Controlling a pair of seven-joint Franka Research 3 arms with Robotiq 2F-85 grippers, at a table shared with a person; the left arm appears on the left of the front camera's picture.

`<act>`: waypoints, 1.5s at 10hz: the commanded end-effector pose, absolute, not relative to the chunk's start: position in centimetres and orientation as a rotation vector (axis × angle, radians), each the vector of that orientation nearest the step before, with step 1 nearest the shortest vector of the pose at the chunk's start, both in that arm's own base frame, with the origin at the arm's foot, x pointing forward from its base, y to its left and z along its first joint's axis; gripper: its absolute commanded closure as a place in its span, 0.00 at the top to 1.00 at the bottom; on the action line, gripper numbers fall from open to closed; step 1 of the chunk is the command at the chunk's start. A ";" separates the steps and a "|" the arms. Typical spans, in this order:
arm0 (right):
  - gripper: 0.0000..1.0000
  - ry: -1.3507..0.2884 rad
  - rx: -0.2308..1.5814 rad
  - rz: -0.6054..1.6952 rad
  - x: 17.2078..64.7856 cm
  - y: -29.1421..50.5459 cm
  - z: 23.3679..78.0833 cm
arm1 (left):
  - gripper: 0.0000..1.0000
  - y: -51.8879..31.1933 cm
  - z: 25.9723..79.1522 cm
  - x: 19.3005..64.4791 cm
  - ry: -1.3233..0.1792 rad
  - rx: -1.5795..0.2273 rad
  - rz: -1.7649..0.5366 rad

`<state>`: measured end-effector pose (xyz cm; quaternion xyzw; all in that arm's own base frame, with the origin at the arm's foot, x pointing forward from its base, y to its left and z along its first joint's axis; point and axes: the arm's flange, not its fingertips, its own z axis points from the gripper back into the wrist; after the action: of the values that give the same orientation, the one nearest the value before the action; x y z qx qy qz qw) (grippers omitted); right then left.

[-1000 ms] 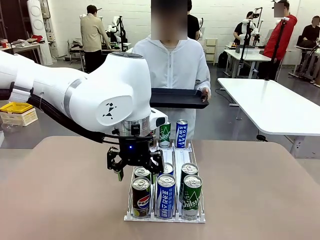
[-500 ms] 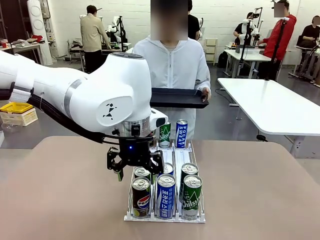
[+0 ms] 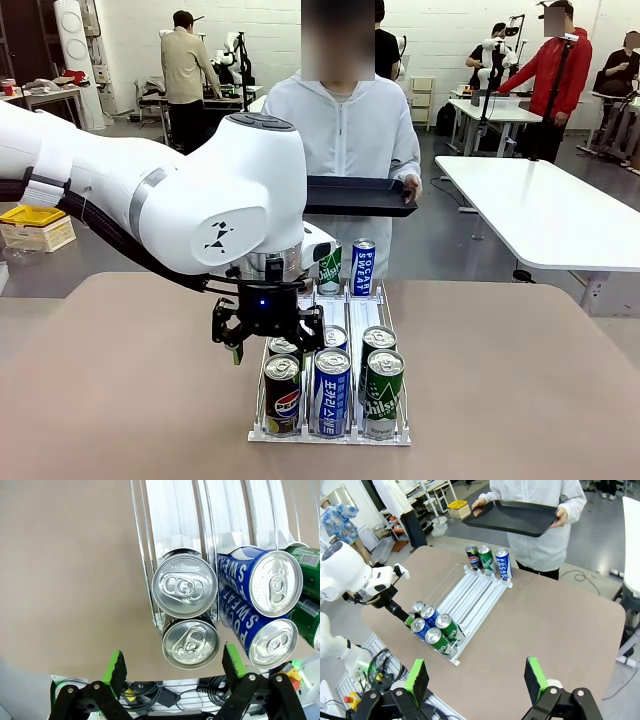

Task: Retrieve and hand over the desired beverage to the person.
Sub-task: Pick up a can of the same type that the person held from the Automatic Can Dispenser.

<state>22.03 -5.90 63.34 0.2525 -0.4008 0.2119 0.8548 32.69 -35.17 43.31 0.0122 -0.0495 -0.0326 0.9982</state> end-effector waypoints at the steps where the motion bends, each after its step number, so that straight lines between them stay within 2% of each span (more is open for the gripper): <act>1: 1.00 -0.844 0.555 0.464 22.2 -5.9 63.3 | 1.00 -35.7 42.7 32.3 -0.137 0.029 -0.030; 15: 1.00 -0.844 0.555 0.464 22.2 -5.9 63.3 | 1.00 -35.9 40.1 33.0 -0.126 0.018 0.026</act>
<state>22.03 -5.90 63.34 0.2525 -0.4008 0.2119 0.8548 33.07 -35.44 40.72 0.0113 -0.0517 0.0027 0.9986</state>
